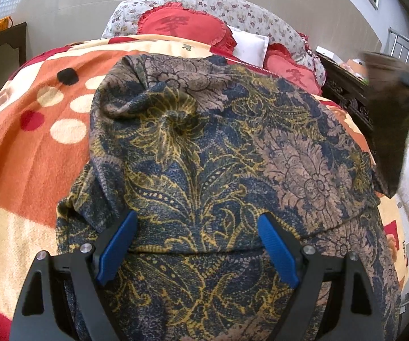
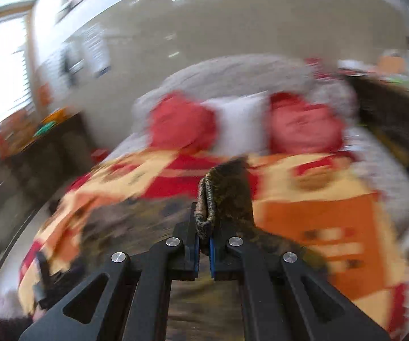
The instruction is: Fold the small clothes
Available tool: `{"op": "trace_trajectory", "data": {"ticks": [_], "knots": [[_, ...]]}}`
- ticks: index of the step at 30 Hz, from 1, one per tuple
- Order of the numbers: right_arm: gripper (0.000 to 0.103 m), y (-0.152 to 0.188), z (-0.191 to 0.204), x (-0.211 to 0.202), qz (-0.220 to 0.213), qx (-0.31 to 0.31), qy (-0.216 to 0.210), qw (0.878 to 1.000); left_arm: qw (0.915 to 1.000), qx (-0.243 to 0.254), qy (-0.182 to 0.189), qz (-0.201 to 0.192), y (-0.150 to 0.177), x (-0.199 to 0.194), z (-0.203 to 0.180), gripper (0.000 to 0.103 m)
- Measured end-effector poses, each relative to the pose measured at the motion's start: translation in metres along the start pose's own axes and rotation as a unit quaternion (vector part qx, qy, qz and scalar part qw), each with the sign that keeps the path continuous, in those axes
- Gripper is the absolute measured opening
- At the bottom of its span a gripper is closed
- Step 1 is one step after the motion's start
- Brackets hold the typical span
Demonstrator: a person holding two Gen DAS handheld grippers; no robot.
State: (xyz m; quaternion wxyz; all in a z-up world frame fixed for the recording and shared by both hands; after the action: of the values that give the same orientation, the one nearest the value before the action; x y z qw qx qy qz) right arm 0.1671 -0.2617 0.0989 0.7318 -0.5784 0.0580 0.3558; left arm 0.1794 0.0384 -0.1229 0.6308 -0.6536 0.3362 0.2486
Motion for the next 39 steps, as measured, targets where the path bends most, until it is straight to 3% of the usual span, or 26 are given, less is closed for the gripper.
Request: {"op": "trace_trajectory", "data": {"ticks": [3,6,9,13,17,21,22,24,27,30,34,38,39], "knots": [[0.017,0.042,0.041,0.072,0.044,0.005,-0.043,0.998,1.0000,-0.002,0.003,0.000,0.000,0.000,0.001,0.090],[0.018,0.095,0.047,0.133,0.106,0.018,-0.033,0.994,1.0000,-0.002,0.004,0.000,0.000,0.000,0.001,0.090],[0.018,0.142,0.038,0.160,0.165,0.033,-0.013,0.986,1.0000,0.000,0.004,0.001,0.000,0.000,0.000,0.091],[0.030,0.154,0.042,0.132,0.159,0.023,-0.027,0.987,0.9996,0.024,-0.001,-0.016,-0.005,-0.010,-0.011,0.091],[0.041,0.176,0.035,0.081,0.163,0.006,-0.025,0.986,0.9963,0.039,0.055,-0.054,-0.021,-0.029,-0.037,0.091],[0.041,0.208,0.024,0.053,0.158,-0.020,0.011,0.987,0.9886,0.075,0.130,-0.013,-0.030,-0.006,-0.081,0.090],[0.041,0.208,0.022,0.050,0.147,-0.016,0.010,0.989,0.9874,0.074,0.140,0.001,-0.029,0.002,-0.085,0.084],[0.041,0.206,0.020,0.043,0.138,-0.016,0.025,0.990,0.9835,0.056,0.169,0.035,-0.030,0.020,-0.090,0.075],[0.042,0.206,0.021,0.047,0.137,-0.023,0.041,0.990,0.9738,0.016,0.219,0.058,-0.039,0.033,-0.089,0.075],[0.042,0.203,0.018,0.055,0.134,-0.019,0.038,0.990,0.9523,-0.036,0.285,0.103,-0.049,0.052,-0.089,0.082],[0.042,0.202,0.014,0.058,0.129,0.001,0.020,0.991,0.9400,-0.078,0.307,0.128,-0.066,0.065,-0.085,0.084],[0.042,0.202,0.011,0.058,0.128,0.002,0.019,0.992,0.9389,-0.100,0.300,0.135,-0.075,0.070,-0.085,0.082],[0.042,0.202,0.011,0.058,0.128,0.001,0.020,0.992,0.9404,-0.105,0.294,0.136,-0.075,0.069,-0.085,0.076]]}}
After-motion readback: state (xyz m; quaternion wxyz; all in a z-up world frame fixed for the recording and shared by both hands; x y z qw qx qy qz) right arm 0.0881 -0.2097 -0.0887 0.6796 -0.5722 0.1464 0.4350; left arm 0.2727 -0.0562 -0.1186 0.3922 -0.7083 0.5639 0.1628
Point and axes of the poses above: each gripper's, at about its wrist camera, not at the fingertips, and x roughly the way its jaws point, z to its left, y to its underside, the point moved 4 cm from there along x, roughly the way its jaws point, and after that the axes turned 12 degrees about -y, right-handed, at the moved point
